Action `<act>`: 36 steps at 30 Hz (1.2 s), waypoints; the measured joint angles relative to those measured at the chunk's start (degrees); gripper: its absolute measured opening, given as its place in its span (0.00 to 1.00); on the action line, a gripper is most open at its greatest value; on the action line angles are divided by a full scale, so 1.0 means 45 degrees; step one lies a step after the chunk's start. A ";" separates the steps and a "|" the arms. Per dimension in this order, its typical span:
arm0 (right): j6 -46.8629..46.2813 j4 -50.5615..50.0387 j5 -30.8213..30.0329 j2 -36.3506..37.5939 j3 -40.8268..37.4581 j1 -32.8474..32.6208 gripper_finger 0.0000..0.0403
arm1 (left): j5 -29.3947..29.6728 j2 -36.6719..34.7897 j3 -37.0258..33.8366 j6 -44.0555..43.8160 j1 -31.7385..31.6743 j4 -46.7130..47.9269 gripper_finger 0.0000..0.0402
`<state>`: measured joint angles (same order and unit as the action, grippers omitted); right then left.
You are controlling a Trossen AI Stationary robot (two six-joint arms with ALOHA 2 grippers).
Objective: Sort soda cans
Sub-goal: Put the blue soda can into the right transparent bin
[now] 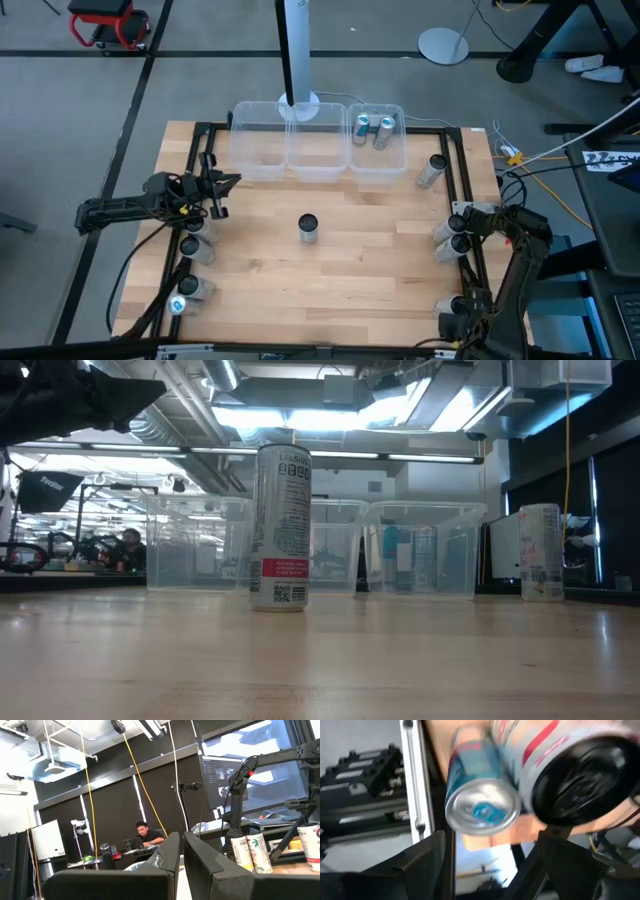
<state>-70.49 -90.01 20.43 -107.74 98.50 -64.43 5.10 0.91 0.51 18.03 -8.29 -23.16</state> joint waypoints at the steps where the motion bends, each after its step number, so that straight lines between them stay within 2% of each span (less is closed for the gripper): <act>1: 0.0023 0.0058 -0.0097 -0.0002 0.0000 0.0045 0.79 | 0.0000 0.0000 0.0000 -0.0008 0.0004 0.0000 0.04; 5: 0.0364 0.0001 -0.0083 -0.0092 0.0000 0.0167 0.79 | -0.0001 0.0014 0.0000 -0.0225 0.0000 0.0026 0.04; 18: 0.1059 0.0177 -0.1557 -0.0166 0.0000 0.0158 0.79 | 0.0000 0.0010 0.0000 -0.0348 0.0000 0.0049 0.04; 28: 0.0707 0.1089 -0.0498 -0.0175 -0.0005 0.0163 0.79 | 0.0000 0.0010 0.0000 -0.0396 0.0000 0.0049 0.04; 32: 0.0698 0.0674 -0.0428 -0.0282 -0.0023 0.0163 0.79 | -0.0003 0.0010 0.0000 -0.0396 0.0001 0.0053 0.04; 36: 0.0691 0.0865 -0.0215 -0.0285 -0.0594 0.0163 0.79 | -0.0005 0.0010 0.0000 -0.0397 -0.0001 0.0058 0.04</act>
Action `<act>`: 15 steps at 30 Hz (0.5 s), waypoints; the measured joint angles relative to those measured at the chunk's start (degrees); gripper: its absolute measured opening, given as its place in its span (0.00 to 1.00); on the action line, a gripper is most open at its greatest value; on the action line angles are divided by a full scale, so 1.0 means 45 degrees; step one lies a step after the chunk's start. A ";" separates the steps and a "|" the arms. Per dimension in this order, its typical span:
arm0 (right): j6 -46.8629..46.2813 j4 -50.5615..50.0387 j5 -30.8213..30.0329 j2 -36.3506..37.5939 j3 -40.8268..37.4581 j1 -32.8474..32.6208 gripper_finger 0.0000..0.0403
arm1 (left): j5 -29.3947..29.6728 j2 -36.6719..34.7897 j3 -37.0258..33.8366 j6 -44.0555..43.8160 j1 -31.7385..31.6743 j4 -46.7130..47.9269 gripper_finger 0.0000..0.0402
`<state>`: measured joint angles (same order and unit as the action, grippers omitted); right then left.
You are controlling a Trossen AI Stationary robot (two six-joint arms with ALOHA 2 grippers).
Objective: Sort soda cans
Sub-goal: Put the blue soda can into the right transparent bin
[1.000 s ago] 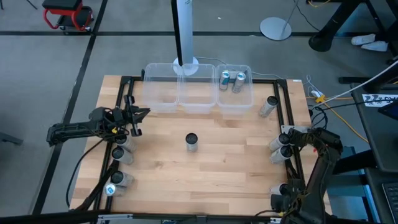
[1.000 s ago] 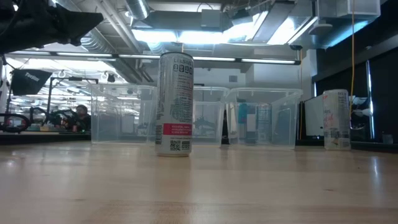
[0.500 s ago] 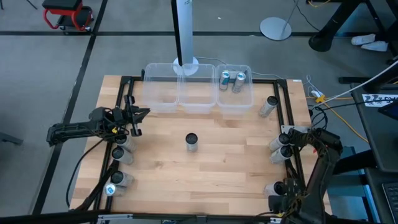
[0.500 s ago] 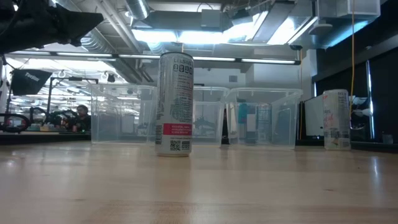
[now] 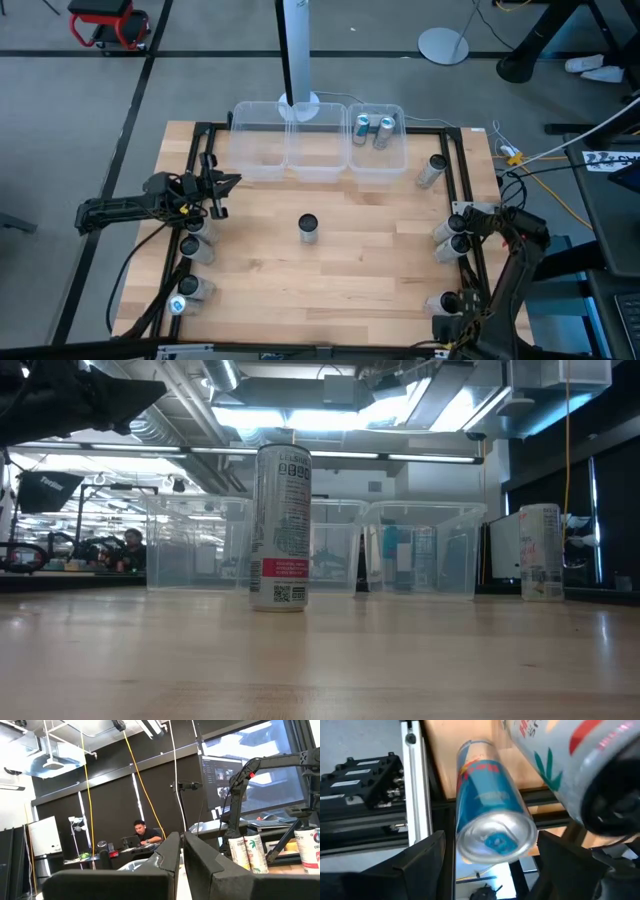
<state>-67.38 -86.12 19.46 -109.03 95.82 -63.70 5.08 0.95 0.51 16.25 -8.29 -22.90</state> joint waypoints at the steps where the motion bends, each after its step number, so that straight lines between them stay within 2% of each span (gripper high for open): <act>1: 0.0016 0.0163 0.0001 -0.0001 -0.0117 0.0000 0.79 | 0.0005 0.0000 0.0000 0.0004 0.0001 -0.0005 0.04; 15: 0.0055 0.1304 -0.0166 0.0004 -0.1008 -0.0015 0.78 | 0.0005 0.0000 0.0000 0.0000 0.0003 -0.0007 0.04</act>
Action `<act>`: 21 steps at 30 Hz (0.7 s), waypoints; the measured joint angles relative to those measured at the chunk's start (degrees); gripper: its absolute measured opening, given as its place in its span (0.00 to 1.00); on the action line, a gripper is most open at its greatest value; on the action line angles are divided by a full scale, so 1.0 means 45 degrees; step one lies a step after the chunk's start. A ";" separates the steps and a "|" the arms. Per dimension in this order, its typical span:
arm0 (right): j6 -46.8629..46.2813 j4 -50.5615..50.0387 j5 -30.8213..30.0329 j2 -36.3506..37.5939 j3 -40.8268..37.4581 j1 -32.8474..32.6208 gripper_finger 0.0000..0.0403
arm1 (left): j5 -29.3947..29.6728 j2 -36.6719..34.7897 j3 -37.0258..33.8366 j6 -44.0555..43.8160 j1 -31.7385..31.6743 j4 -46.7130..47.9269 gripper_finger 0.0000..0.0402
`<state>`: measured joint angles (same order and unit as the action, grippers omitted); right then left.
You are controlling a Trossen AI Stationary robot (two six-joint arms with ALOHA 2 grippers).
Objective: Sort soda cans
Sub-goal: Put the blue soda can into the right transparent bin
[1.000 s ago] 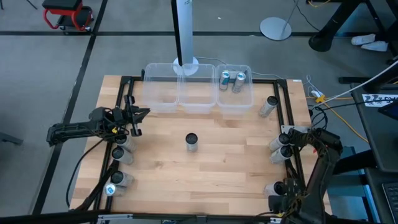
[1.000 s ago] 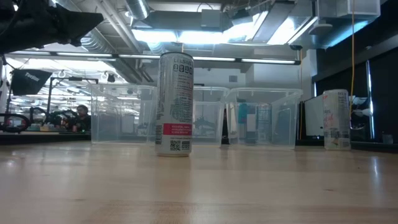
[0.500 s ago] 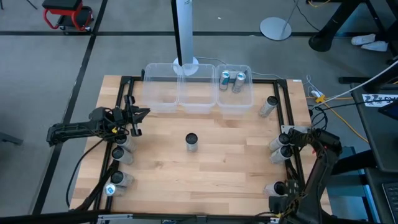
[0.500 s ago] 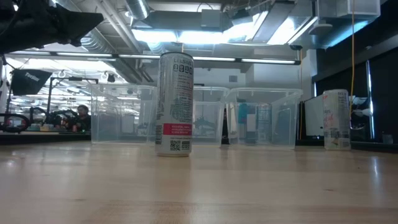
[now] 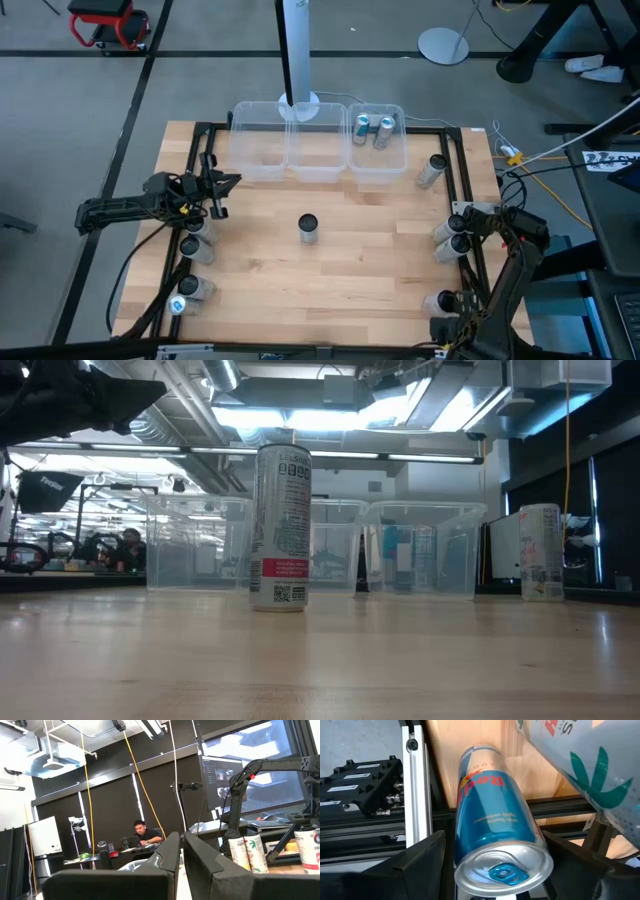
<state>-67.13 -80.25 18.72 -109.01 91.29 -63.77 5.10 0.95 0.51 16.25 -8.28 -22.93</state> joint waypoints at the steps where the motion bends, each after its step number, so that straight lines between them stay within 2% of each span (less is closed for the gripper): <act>1: -0.0002 -0.0002 -0.0022 0.0000 0.0000 0.0000 0.77 | 0.0000 0.0000 0.0000 0.0000 -0.0002 -0.0002 0.04; 9: 0.0203 0.0030 -0.0036 0.0001 0.0000 0.0010 0.57 | -0.0002 0.0000 0.0002 0.0044 -0.0002 -0.0002 0.04; 15: 0.0448 0.0053 0.0315 0.0002 0.0042 0.0010 0.56 | 0.0000 0.0000 0.0000 0.0044 -0.0001 -0.0002 0.04; 21: 0.0461 -0.0418 0.0278 -0.0005 0.0848 0.0010 0.57 | 0.0000 0.0000 0.0000 0.0044 -0.0002 -0.0007 0.04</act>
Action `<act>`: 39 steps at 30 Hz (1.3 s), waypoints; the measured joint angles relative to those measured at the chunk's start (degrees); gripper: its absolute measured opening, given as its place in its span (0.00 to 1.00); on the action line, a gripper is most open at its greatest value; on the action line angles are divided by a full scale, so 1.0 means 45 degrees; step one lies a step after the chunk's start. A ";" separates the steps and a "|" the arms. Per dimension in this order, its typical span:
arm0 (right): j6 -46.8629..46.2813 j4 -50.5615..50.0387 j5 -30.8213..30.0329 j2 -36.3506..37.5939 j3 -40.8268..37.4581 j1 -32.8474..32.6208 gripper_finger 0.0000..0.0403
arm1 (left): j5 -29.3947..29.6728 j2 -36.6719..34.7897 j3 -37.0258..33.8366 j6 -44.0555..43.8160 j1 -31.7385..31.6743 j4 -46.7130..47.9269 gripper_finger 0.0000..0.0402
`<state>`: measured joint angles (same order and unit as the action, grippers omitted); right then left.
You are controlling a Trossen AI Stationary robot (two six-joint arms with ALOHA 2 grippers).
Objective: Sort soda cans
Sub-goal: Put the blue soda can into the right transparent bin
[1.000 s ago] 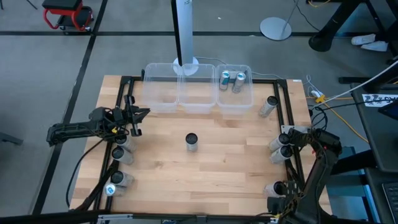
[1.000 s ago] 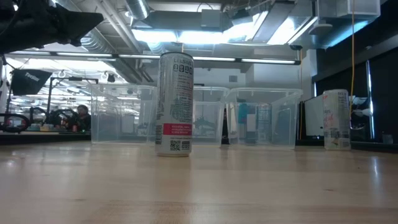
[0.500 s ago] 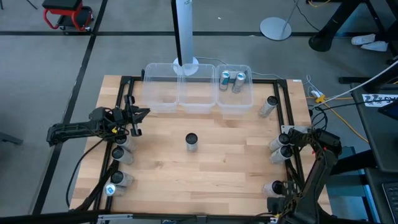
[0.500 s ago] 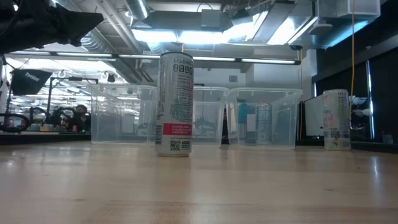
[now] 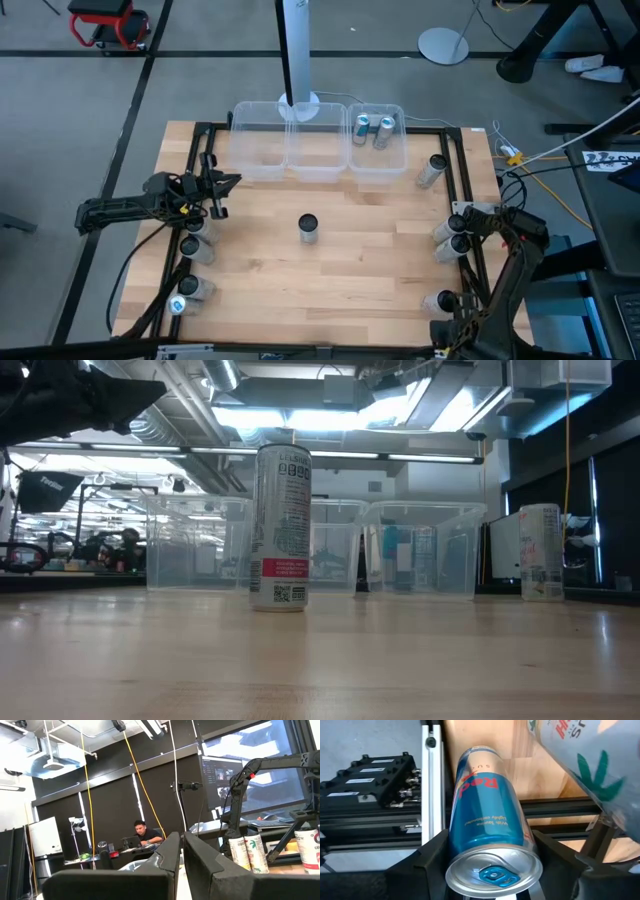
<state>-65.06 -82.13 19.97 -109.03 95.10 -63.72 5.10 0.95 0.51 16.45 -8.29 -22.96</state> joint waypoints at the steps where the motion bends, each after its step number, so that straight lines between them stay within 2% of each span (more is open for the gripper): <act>1: -0.0007 -0.0143 0.0003 0.0000 0.0164 0.0000 0.57 | 0.0000 0.0000 0.0000 0.0000 0.0003 0.0000 0.04; 17: -0.0455 -0.0323 -0.0193 0.0000 0.2532 0.0000 0.57 | 0.0000 0.0000 0.0000 -0.0002 0.0005 -0.0007 0.04; 21: -0.0279 0.0162 -0.0951 0.0000 0.2708 0.0102 0.57 | 0.0000 0.0000 0.0005 -0.0023 0.0005 -0.0005 0.04; 28: 0.0543 0.1269 -0.3235 0.0000 0.2708 0.0562 0.57 | 0.0000 0.0000 0.0002 -0.0037 0.0002 -0.0005 0.04; 34: 0.2022 0.2099 -0.4616 0.0000 0.2708 0.1241 0.57 | 0.0000 0.0000 0.0002 -0.0039 0.0003 -0.0005 0.04; 39: 0.3963 0.2350 -0.5239 0.0000 0.2713 0.2003 0.57 | -0.0005 0.0000 0.0000 -0.0034 0.0005 -0.0005 0.04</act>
<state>-47.22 -71.56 -3.61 -109.03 107.31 -54.71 5.08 0.95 0.51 16.30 -8.27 -22.98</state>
